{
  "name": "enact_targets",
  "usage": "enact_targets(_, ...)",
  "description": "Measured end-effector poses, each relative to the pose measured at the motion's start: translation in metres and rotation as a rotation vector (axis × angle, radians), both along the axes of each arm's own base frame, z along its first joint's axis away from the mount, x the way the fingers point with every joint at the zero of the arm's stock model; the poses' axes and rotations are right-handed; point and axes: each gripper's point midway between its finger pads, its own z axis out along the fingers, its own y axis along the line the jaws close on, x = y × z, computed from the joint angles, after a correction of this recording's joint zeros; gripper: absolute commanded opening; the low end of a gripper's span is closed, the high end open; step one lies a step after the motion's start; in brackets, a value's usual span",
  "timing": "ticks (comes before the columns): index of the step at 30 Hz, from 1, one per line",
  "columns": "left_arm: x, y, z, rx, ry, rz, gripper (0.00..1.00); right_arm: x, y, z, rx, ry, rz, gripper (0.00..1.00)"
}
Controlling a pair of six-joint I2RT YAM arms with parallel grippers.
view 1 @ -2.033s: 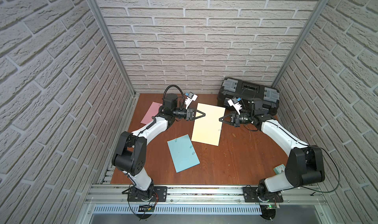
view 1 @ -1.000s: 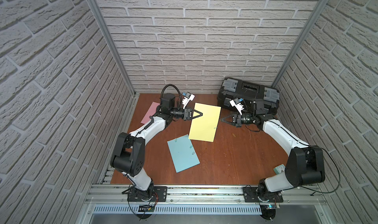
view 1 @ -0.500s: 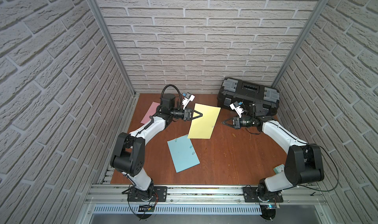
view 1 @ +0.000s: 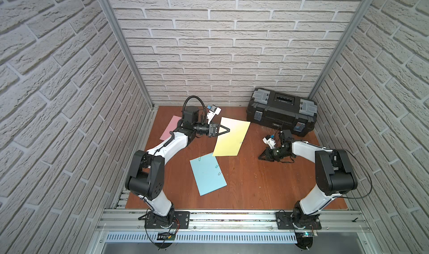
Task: Unclip the paperclips from the documents
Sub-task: Place the paper clip at the center of the board.
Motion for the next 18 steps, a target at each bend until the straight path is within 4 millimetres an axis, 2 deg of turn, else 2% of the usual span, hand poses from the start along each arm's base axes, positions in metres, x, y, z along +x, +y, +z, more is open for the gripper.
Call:
enact_targets(3,0.0,0.0,-0.001,0.003,-0.002,-0.001,0.0,-0.002,-0.009,-0.009,-0.049,0.038,-0.024,0.06)
enact_targets(6,-0.002,0.001,-0.002,0.008,0.002,-0.002,0.0,-0.003,-0.016,-0.017,-0.095,0.074,-0.04,0.12)
enact_targets(11,-0.004,0.002,0.0,0.01,-0.005,-0.001,0.0,0.001,-0.022,-0.014,-0.133,0.08,-0.048,0.27)
enact_targets(18,-0.004,0.002,0.001,0.011,-0.007,0.001,0.0,0.0,-0.031,-0.012,-0.192,0.075,-0.057,0.33)
